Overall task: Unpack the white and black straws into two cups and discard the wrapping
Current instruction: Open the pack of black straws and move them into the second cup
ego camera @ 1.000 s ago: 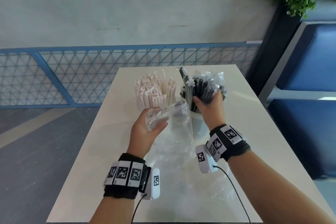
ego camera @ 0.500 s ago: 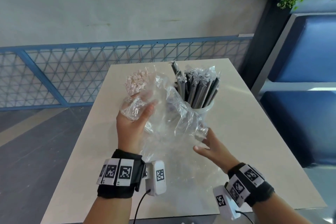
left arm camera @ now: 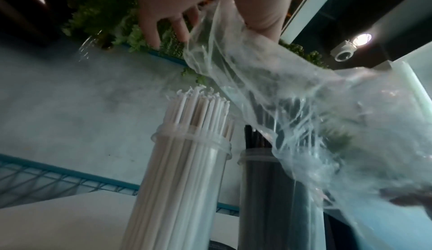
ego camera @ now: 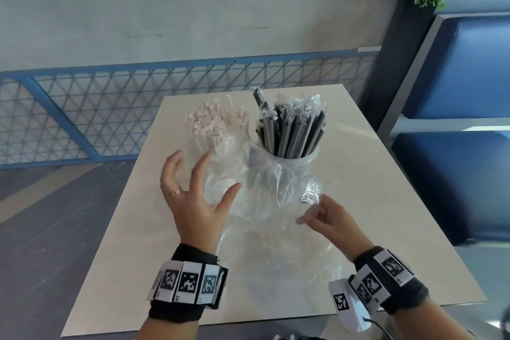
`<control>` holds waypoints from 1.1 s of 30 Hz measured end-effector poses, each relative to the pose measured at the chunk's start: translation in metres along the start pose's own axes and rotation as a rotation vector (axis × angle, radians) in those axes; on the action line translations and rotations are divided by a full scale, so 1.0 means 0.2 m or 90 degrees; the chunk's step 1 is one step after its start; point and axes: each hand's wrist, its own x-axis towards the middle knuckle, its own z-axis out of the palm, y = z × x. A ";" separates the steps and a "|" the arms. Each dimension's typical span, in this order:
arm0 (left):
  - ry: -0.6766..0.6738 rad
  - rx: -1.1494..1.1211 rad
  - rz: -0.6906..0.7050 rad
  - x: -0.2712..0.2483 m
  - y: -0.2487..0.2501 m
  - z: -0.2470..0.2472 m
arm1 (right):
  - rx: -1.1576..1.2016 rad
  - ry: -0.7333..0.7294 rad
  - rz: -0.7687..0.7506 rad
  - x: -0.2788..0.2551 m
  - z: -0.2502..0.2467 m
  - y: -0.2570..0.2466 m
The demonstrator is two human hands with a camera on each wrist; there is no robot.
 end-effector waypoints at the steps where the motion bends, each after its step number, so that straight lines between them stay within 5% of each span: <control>1: -0.020 0.077 0.016 -0.01 -0.01 0.00 | -0.019 0.008 0.003 -0.01 -0.01 0.00; 4: -0.118 0.213 -0.007 -0.04 -0.01 0.00 | -0.083 0.018 0.000 -0.03 -0.04 0.00; 7: -0.249 0.012 -0.078 -0.04 -0.04 0.02 | -0.047 0.015 -0.016 -0.06 -0.06 0.01; 10: -0.298 -0.185 -0.141 -0.10 -0.08 0.07 | 0.182 0.021 0.061 -0.07 -0.07 0.06; 14: -0.327 -0.124 -0.177 -0.17 -0.06 0.10 | 0.301 0.041 0.112 -0.08 -0.06 0.06; 20: -0.181 -0.228 -0.343 -0.14 0.03 0.10 | 0.097 0.087 0.083 -0.11 -0.07 0.07; 25: -0.117 -0.101 -0.369 -0.13 -0.12 0.12 | 0.090 0.217 0.119 -0.12 -0.15 0.13; 27: -0.147 -0.039 -0.355 -0.15 -0.16 0.13 | 0.059 0.197 0.160 -0.14 -0.16 0.16; 33: -0.226 0.074 -0.351 -0.19 -0.18 0.19 | -0.540 0.157 0.045 -0.18 -0.11 0.19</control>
